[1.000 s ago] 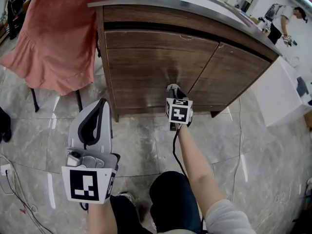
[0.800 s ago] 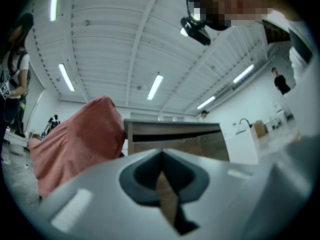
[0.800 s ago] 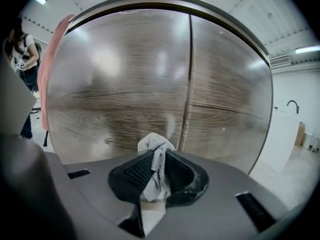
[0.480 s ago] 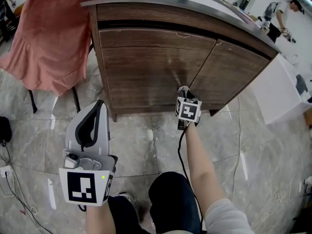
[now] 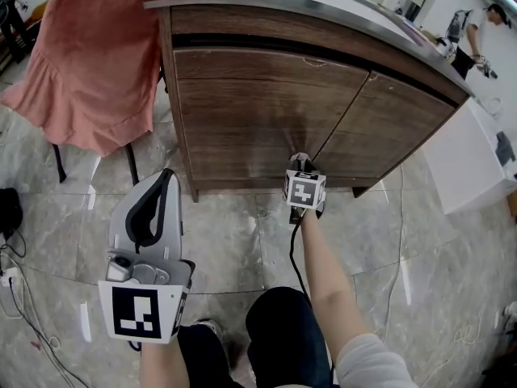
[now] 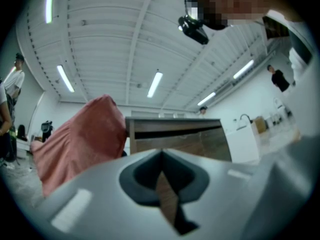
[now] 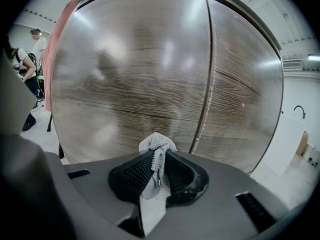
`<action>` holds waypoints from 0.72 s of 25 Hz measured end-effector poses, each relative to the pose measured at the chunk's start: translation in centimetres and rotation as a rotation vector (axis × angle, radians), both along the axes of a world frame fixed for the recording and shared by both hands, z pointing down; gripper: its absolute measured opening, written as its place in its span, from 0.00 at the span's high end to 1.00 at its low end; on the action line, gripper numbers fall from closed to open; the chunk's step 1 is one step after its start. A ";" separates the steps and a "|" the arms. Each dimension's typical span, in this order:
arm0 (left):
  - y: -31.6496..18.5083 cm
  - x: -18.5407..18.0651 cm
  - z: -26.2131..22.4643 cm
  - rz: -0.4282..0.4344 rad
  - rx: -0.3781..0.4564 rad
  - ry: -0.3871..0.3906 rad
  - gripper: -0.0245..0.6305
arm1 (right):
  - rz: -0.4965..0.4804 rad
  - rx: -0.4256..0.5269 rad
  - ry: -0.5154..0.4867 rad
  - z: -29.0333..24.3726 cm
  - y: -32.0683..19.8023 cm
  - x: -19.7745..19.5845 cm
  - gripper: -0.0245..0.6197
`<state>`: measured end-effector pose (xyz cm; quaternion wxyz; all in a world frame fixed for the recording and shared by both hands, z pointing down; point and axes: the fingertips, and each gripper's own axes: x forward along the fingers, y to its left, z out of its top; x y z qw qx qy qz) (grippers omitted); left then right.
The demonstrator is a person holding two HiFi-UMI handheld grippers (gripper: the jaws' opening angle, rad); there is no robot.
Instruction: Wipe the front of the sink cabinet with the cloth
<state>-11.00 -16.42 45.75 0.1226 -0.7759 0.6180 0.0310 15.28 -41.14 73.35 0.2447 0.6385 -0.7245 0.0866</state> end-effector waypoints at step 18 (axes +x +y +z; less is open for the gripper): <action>1.3 -2.5 -0.3 -0.066 -0.008 0.038 0.95 | -0.379 0.015 0.049 0.4 4.4 -20.9 0.85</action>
